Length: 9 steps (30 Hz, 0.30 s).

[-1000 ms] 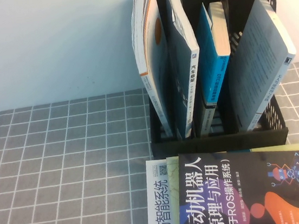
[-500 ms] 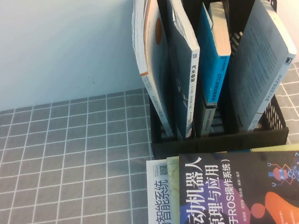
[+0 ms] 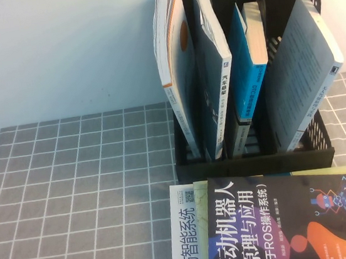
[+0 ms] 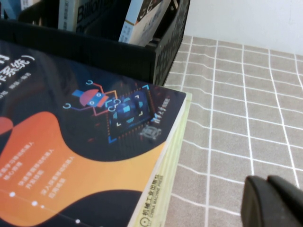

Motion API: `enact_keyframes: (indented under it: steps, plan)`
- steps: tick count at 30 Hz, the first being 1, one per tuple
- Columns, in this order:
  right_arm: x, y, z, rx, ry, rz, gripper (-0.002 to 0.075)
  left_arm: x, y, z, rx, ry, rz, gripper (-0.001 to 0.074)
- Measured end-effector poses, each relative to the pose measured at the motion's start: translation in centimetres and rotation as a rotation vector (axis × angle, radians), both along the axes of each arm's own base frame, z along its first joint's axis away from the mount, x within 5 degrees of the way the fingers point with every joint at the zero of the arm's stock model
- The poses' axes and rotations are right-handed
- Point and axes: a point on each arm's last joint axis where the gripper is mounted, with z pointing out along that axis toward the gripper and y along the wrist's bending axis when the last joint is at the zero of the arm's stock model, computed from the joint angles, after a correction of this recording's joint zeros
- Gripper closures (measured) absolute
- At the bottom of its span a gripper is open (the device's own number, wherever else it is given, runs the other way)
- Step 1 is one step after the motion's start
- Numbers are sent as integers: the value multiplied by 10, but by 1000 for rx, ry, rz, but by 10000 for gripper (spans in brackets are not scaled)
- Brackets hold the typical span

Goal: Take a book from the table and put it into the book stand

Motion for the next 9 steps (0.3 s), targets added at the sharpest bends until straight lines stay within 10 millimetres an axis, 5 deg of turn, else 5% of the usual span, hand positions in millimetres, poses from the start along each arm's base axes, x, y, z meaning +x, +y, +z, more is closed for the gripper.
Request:
enact_keyframes:
  steps: [9]
  plan:
    - [0, 0, 0, 0, 0, 0, 729, 0, 0, 0, 13, 3, -3, 737]
